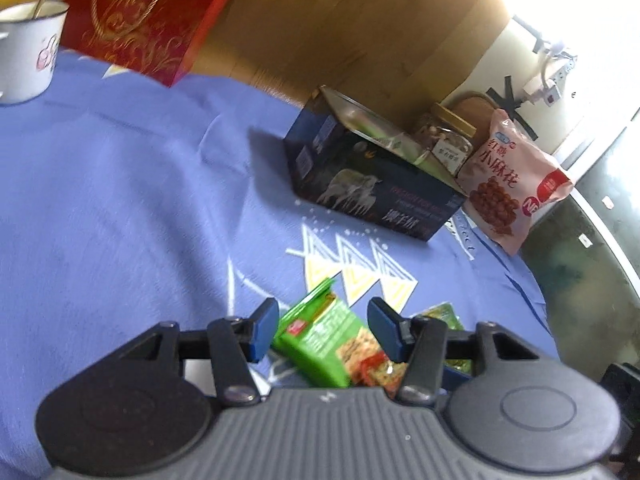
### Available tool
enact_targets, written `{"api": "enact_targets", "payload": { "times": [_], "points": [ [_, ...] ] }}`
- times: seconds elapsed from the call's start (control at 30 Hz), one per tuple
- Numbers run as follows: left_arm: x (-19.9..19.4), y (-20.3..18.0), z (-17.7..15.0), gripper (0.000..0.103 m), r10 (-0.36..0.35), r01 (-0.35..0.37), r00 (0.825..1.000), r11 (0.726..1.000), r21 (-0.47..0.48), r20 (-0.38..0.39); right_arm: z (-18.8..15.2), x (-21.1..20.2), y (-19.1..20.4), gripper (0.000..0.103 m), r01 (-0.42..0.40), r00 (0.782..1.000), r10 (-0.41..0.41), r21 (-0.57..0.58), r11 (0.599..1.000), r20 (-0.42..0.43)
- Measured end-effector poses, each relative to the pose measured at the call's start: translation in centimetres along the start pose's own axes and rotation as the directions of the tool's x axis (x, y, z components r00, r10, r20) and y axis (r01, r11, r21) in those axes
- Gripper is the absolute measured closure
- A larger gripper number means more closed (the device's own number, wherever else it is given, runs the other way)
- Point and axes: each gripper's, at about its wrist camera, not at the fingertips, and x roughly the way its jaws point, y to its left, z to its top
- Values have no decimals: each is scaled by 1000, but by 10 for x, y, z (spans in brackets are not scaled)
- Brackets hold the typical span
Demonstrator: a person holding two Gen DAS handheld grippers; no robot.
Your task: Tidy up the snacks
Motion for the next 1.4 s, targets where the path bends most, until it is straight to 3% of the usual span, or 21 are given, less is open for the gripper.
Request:
{"api": "enact_targets", "payload": {
  "times": [0.07,0.13,0.17,0.33,0.43,0.6,0.67,0.77,0.93,1.17,1.3,1.4],
  "points": [
    [0,2,-1,53,8,-8,1000,1000,-8,2,-2,1,13,50,2,1000,-3,-57,998,-14],
    [-1,4,-1,53,2,-2,1000,1000,-17,3,-5,5,29,38,28,999,-31,-137,990,-22],
    [-1,4,-2,53,0,0,1000,1000,-19,3,-6,6,35,36,48,998,-52,-178,983,-17],
    [4,3,-1,53,-1,1,1000,1000,-10,-2,-12,23,48,35,151,985,-169,-314,937,-32],
    [5,4,-1,53,-11,11,1000,1000,-11,-7,-12,24,39,35,215,973,-231,-320,923,-12],
    [7,7,-1,53,-27,27,999,999,-24,-16,-5,13,5,35,334,942,-332,-191,923,40],
    [8,8,-1,51,-33,33,999,999,-27,-16,-4,5,-1,35,313,950,-308,-137,940,57],
    [10,9,-1,48,-38,38,999,999,-29,-16,-6,-6,5,35,199,979,-191,-117,973,73],
    [16,8,-1,48,-43,42,999,999,-23,-30,-8,11,21,35,56,998,-58,-139,989,-16],
    [16,2,-9,51,-76,75,995,997,-16,-61,-8,36,36,43,66,995,-80,-202,977,-63],
    [16,-2,-17,61,-103,100,992,994,-44,-76,-5,41,37,67,114,991,-126,-224,968,-41],
    [11,-4,-16,61,-119,116,991,992,-57,-62,-3,37,34,67,88,995,-94,-194,977,-23]
  ]
}}
